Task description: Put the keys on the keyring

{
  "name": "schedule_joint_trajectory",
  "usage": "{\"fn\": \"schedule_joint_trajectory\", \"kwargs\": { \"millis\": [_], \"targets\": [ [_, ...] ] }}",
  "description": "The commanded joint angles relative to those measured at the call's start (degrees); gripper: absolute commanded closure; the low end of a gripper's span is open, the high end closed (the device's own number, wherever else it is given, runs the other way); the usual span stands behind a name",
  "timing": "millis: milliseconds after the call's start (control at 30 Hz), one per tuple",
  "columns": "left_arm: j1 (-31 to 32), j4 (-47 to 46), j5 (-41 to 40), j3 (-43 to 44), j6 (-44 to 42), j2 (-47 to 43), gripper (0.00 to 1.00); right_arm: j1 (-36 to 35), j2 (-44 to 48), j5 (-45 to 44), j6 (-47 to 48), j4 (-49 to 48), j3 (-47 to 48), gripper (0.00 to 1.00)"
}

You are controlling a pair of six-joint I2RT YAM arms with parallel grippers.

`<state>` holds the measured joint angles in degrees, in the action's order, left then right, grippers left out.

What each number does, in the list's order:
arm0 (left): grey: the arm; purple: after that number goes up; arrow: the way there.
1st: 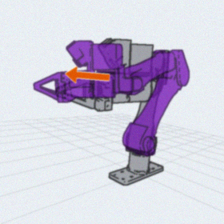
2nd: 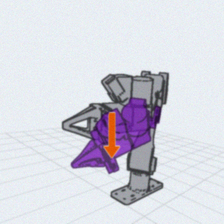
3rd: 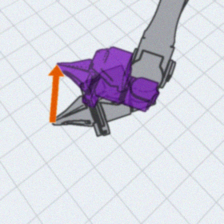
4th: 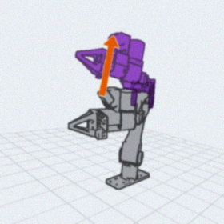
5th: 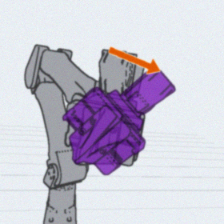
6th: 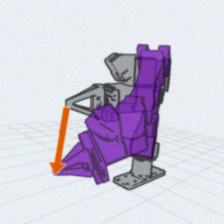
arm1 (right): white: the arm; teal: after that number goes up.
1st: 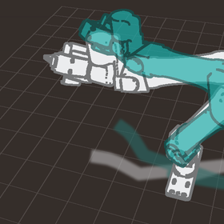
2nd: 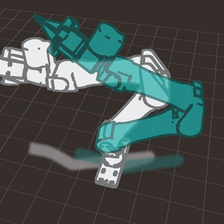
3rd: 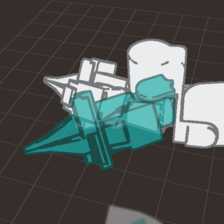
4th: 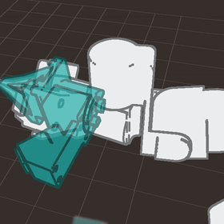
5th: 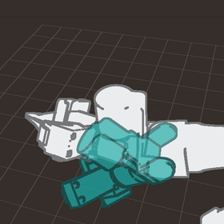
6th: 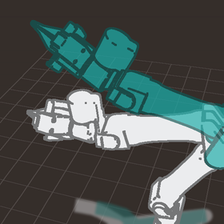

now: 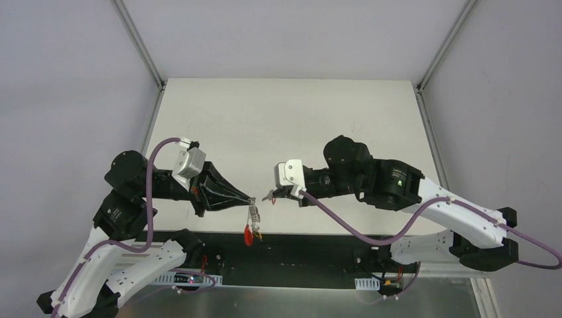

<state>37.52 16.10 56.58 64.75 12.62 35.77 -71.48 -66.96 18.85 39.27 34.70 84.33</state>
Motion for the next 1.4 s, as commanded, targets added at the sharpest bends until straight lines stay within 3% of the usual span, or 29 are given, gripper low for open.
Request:
{"fn": "schedule_joint_trajectory", "kwargs": {
  "millis": [0,533,1367],
  "targets": [
    [0.2,-6.8,4.4,1.2,2.2,0.4,1.0,-2.8,0.1,-5.0,7.6,-6.8,3.1,1.0],
    [0.2,-13.3,2.6,-0.8,6.6,-0.2,1.0,-9.8,1.9,-11.6,19.1,-19.5,-0.2,1.0],
    [0.2,-13.2,-1.2,-1.4,7.0,-1.0,1.0,-14.1,4.2,-12.1,23.9,-21.6,-2.5,1.0]
  ]
}}
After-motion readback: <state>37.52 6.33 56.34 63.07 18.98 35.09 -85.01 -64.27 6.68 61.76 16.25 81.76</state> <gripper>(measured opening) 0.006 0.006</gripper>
